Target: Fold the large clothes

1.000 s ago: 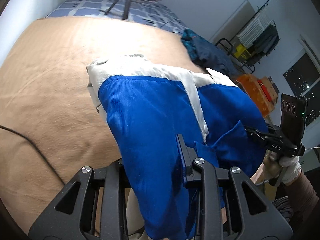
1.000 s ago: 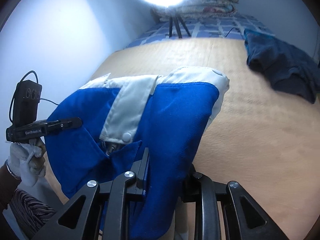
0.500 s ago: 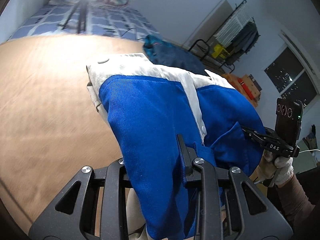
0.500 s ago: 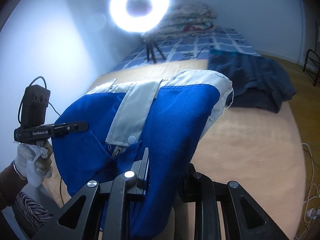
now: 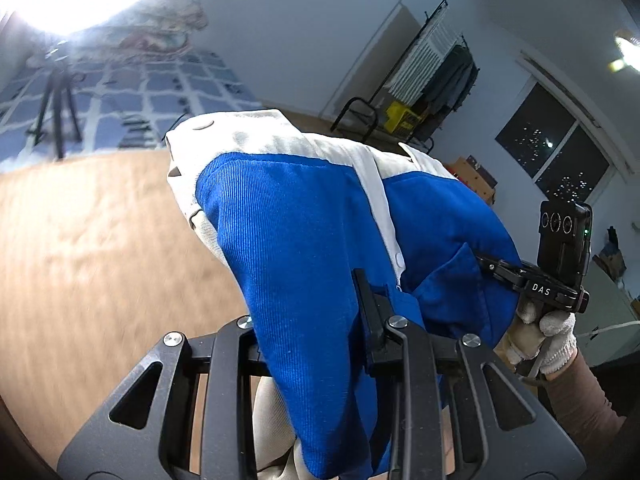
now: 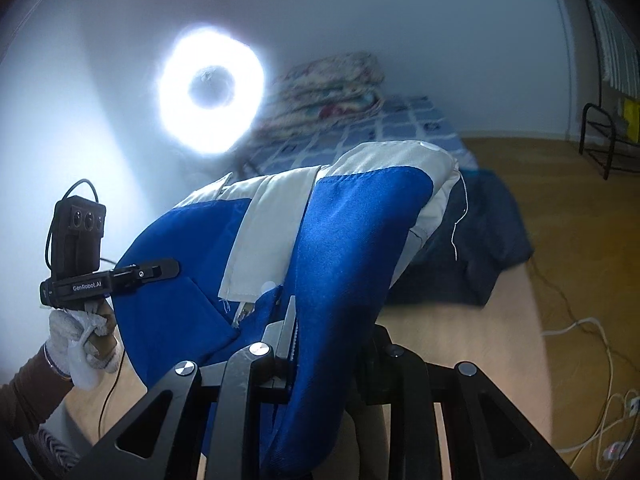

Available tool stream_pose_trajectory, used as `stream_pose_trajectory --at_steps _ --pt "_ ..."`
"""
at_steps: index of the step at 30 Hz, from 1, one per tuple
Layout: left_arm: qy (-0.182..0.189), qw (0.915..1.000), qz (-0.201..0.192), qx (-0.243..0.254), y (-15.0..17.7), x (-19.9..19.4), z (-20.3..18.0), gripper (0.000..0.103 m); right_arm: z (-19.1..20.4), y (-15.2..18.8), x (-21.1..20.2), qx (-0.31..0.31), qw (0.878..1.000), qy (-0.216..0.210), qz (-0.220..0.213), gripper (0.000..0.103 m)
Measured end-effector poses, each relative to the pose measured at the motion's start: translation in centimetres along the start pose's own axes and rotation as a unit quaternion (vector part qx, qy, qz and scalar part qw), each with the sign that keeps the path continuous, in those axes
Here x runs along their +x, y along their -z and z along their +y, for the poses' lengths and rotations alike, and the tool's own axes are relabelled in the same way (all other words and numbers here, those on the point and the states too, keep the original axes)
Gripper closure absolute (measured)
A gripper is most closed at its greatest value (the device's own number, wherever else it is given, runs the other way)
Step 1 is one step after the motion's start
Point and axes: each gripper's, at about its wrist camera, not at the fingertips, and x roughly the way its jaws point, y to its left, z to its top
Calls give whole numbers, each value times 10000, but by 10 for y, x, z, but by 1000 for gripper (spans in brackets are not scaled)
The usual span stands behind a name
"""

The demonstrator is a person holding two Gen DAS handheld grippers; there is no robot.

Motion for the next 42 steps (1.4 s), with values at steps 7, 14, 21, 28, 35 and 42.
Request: stream_pose_trajectory --at_steps 7,14,21,28,35,42 --pt "72 9999 -114 -3 -52 50 5 77 -41 -48 18 4 9997 193 -177 82" --pt "23 9998 -177 -11 -95 97 7 77 -77 -93 41 -22 9992 300 -250 82" --pt "-163 9995 -274 58 -127 142 2 77 -117 -135 69 6 9990 333 -298 82" --pt "-298 9994 -148 -46 -132 182 12 77 -152 -145 102 155 9990 343 -260 82" --pt "-463 9989 -41 -2 -128 201 21 77 -175 -137 124 354 9988 318 -131 82" --pt "-590 9982 112 1 -122 213 28 76 -199 -133 142 610 9970 460 87 80"
